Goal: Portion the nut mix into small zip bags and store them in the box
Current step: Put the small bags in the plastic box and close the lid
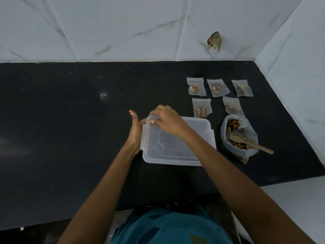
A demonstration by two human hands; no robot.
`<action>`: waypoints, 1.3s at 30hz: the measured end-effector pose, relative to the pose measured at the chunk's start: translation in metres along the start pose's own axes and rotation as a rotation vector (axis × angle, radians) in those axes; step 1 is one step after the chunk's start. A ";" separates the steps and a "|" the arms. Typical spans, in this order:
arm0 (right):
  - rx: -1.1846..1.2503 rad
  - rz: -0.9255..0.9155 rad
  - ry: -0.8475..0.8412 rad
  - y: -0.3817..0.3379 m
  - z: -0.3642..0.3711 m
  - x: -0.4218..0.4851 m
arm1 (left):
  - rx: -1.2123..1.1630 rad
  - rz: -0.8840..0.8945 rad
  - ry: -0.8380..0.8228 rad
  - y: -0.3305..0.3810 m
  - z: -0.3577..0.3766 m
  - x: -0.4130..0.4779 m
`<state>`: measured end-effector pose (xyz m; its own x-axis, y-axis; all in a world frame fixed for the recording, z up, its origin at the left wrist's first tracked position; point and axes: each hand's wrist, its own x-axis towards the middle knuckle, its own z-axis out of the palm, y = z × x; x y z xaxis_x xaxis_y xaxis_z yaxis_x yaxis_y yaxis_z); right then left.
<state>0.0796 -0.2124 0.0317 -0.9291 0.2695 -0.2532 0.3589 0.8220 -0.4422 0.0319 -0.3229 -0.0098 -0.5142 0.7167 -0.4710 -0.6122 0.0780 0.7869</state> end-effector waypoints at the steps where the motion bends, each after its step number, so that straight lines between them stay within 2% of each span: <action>1: 0.027 0.006 -0.026 0.001 -0.003 0.003 | -0.004 0.001 -0.016 0.000 0.000 0.001; 5: 0.152 0.042 -0.052 0.004 -0.009 0.011 | -0.038 0.008 -0.033 -0.007 -0.002 0.008; 10: 0.169 0.028 -0.080 0.002 -0.007 0.012 | -0.067 0.019 0.021 -0.015 -0.005 0.013; 15: 0.192 -0.025 -0.056 -0.001 -0.008 0.008 | -0.094 0.030 0.079 -0.019 -0.004 0.014; 19: 0.229 -0.049 0.036 -0.002 -0.016 0.007 | -0.104 0.037 0.047 -0.013 0.004 0.010; 22: 0.229 -0.033 0.005 -0.003 -0.014 0.007 | -0.066 0.060 0.098 -0.009 0.005 0.004; 26: 0.184 -0.019 -0.005 0.000 -0.005 0.004 | 0.235 0.125 0.296 -0.001 -0.004 -0.005; 29: 0.110 0.014 0.087 0.006 -0.011 -0.006 | 0.404 0.177 0.392 0.009 -0.006 -0.019; 31: 0.082 0.071 0.173 0.017 -0.019 -0.022 | 0.587 0.162 0.399 0.016 -0.003 -0.031; 35: 0.121 0.314 0.399 0.049 -0.023 -0.076 | 0.958 0.193 0.419 0.011 0.004 -0.056; 37: 0.203 0.482 0.496 0.062 -0.017 -0.101 | 1.059 0.249 0.465 0.006 0.004 -0.063; 39: 0.365 0.603 0.513 0.072 -0.009 -0.117 | 1.098 0.262 0.481 0.006 0.005 -0.067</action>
<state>0.2134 -0.1804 0.0375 -0.4655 0.8717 -0.1531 0.7270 0.2779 -0.6279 0.0658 -0.3670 0.0283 -0.8572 0.4881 -0.1640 0.2547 0.6788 0.6887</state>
